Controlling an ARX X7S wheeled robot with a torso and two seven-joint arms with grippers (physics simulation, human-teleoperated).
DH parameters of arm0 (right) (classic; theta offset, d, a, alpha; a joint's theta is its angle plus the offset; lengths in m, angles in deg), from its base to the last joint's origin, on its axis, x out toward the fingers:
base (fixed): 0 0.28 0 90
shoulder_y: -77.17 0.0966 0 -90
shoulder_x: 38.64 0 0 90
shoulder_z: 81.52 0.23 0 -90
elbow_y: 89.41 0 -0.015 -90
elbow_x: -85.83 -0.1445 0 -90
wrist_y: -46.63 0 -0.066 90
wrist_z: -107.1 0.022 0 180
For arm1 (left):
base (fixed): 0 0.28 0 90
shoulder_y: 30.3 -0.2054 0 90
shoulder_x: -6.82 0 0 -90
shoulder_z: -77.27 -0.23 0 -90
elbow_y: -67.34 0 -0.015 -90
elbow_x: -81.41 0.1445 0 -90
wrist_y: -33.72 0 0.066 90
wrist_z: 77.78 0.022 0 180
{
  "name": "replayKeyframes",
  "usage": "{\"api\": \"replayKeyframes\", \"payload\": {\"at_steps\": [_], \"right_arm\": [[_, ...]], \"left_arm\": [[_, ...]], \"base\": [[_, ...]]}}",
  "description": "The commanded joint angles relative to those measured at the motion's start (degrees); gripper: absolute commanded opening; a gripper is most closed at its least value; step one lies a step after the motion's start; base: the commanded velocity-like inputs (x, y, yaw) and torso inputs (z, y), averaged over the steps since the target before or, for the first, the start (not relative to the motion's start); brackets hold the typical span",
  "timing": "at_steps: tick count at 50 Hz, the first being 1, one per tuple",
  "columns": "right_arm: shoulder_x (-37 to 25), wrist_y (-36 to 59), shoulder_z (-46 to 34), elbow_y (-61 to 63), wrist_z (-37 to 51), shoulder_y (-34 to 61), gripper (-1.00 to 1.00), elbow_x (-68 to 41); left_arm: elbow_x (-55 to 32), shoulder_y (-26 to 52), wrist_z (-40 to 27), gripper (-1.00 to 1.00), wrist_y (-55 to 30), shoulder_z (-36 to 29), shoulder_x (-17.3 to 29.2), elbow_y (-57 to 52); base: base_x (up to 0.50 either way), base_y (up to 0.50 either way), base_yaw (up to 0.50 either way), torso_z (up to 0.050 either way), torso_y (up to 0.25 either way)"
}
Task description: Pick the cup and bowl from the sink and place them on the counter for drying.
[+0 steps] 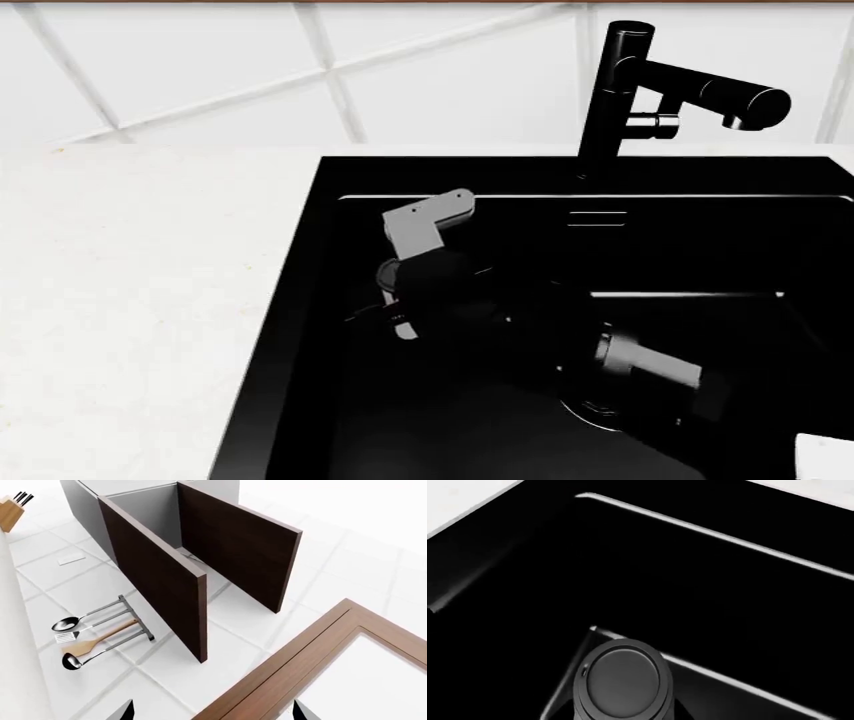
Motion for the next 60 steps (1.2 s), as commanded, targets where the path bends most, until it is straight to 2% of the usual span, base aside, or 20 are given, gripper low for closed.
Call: {"api": "replayKeyframes", "payload": {"at_steps": [1, 14, 34, 51, 60], "right_arm": [[-6.82, 1.60, 2.28, 15.72, 9.38, 2.04, -1.00, -0.91], [-11.29, 3.76, 5.50, 29.58, 20.47, 8.35, -1.00, -4.82], [-11.39, 6.59, 13.12, 41.10, 29.45, 21.92, -1.00, -16.59], [-9.32, 12.51, 17.79, 38.97, 36.23, 41.30, -1.00, -29.80], [-6.33, 15.90, 18.73, 33.49, 35.58, 49.31, -1.00, -33.39]], "left_arm": [[-0.01, -0.21, -0.02, 1.00, 0.19, 0.10, 0.03, -0.08], [-0.42, -1.01, 0.30, 1.00, 0.87, 0.62, -0.17, -0.12], [-0.39, -0.94, 0.02, 1.00, 0.96, 0.63, 0.22, -0.12], [-0.25, -1.20, 0.19, 1.00, 1.13, 0.41, -0.07, -0.09], [-0.14, -1.22, 0.10, 1.00, 1.16, 0.33, -0.05, -0.15]], "base": [[0.00, 0.00, 0.00, 0.000, 0.000], [0.00, 0.00, 0.00, 0.000, 0.001], [0.00, 0.00, 0.00, 0.000, 0.000], [0.00, 0.00, 0.00, 0.000, 0.000], [0.00, 0.00, 0.00, 0.000, 0.001]]}}
